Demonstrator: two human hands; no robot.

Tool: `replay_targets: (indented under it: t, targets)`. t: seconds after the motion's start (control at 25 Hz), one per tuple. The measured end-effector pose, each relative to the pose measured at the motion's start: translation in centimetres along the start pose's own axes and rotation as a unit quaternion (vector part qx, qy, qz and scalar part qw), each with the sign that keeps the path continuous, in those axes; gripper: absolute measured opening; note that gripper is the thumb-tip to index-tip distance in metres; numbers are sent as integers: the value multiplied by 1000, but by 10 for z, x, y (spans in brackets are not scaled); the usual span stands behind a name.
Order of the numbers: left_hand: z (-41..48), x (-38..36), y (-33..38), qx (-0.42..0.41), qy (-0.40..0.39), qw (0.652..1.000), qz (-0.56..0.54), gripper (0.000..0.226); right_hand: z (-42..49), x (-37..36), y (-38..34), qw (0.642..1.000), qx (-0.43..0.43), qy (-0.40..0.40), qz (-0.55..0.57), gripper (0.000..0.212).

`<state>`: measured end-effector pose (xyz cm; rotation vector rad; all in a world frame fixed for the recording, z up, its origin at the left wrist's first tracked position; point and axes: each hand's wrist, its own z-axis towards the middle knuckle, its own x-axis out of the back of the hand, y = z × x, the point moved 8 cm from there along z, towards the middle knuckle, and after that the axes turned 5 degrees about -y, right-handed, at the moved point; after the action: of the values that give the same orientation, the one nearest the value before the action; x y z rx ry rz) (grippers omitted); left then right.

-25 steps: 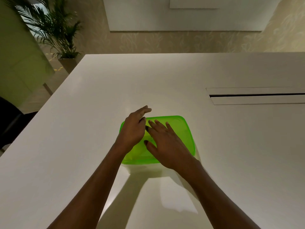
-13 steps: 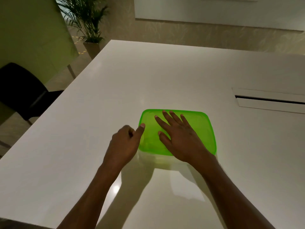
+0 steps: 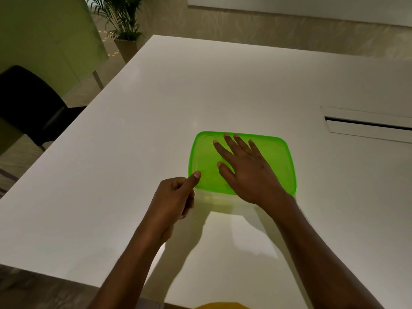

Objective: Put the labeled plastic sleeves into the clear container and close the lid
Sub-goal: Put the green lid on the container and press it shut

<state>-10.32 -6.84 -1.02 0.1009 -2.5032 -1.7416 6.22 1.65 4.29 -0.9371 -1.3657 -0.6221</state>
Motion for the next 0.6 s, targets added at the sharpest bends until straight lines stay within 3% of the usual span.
replay_targets:
  t: [0.6]
  targets:
    - [4, -3, -7, -31, -2, 997, -69, 52, 0, -2, -1, 1000, -2, -1, -13, 61]
